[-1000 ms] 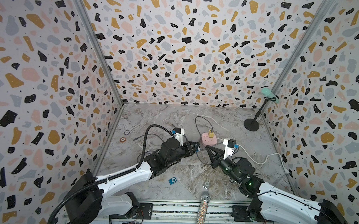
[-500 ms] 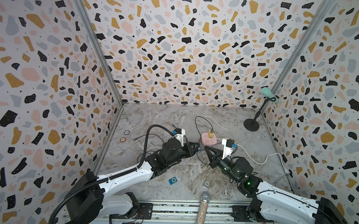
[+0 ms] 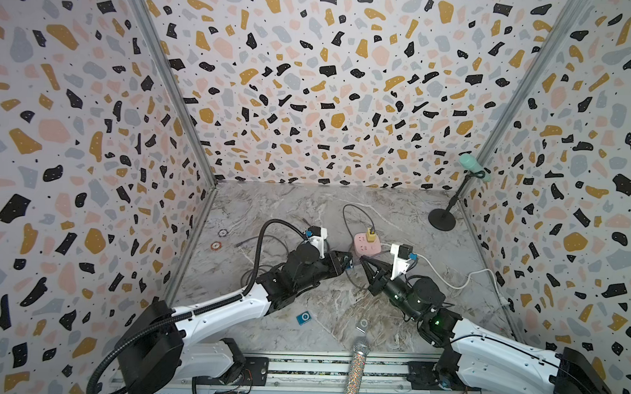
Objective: Charge mp3
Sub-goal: Insert the charging cable into the MP3 player.
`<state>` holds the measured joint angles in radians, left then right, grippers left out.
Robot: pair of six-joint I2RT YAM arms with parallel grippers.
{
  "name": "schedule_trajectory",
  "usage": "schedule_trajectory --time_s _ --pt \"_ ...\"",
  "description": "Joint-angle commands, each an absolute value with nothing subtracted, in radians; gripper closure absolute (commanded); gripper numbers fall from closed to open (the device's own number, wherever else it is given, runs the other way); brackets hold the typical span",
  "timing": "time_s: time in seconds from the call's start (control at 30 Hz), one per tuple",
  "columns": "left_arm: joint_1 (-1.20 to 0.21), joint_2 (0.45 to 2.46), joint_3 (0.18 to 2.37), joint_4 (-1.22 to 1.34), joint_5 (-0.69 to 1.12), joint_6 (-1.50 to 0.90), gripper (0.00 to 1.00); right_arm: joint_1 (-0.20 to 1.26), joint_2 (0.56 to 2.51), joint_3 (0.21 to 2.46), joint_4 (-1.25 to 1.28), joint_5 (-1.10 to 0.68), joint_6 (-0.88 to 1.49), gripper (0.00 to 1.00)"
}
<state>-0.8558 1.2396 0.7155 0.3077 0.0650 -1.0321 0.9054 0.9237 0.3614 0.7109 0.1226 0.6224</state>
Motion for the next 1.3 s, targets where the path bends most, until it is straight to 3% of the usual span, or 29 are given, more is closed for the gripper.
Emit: schedule_trajectory --time_s 0.0,1.27 --pt "-0.865 1.229 0.750 0.330 0.053 -1.012 0.91 0.910 0.904 0.381 0.711 0.130 0.610 1.00" --pt "-0.876 1.243 0.764 0.333 0.043 -1.026 0.92 0.911 0.878 0.342 0.702 0.143 0.598 1.00"
